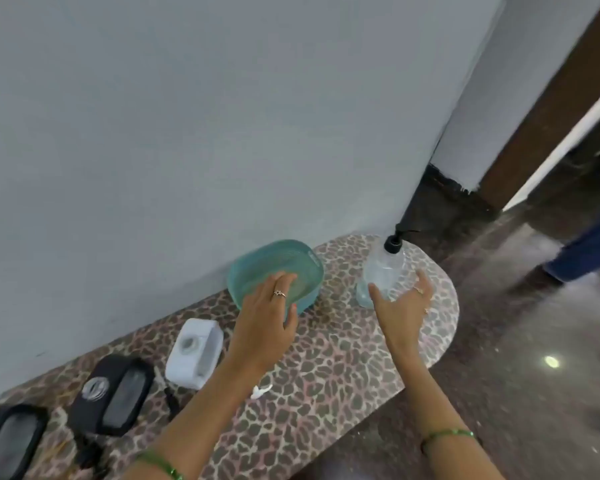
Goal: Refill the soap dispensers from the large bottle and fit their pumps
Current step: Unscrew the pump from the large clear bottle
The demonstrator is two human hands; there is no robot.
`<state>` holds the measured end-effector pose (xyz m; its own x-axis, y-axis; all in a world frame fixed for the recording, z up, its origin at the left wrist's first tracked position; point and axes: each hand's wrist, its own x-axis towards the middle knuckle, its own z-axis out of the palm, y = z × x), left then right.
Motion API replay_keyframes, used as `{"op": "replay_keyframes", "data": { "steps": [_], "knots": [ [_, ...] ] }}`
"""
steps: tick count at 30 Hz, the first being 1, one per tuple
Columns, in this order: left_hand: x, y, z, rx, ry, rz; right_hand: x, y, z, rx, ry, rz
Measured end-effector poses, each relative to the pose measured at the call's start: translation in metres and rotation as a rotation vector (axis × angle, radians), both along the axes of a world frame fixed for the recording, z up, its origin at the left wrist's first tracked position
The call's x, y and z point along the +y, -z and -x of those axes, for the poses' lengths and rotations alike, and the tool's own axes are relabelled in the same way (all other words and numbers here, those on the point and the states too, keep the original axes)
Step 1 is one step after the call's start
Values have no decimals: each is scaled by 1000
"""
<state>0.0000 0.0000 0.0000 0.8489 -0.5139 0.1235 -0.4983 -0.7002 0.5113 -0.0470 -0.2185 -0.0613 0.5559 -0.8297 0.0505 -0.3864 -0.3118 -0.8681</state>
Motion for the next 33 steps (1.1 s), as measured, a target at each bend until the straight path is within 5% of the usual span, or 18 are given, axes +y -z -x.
{"op": "replay_keyframes", "data": {
  "steps": [4,16,33],
  "knots": [
    [-25,7,-9,45,27,-55,-24,11,-28,86,-82,-119],
    [-31,19,-10,193,22,-137,-13,15,-47,-121,55,-154],
    [36,-30,6,569,160,91,88,-14,54,148,-807,-220]
  ]
}}
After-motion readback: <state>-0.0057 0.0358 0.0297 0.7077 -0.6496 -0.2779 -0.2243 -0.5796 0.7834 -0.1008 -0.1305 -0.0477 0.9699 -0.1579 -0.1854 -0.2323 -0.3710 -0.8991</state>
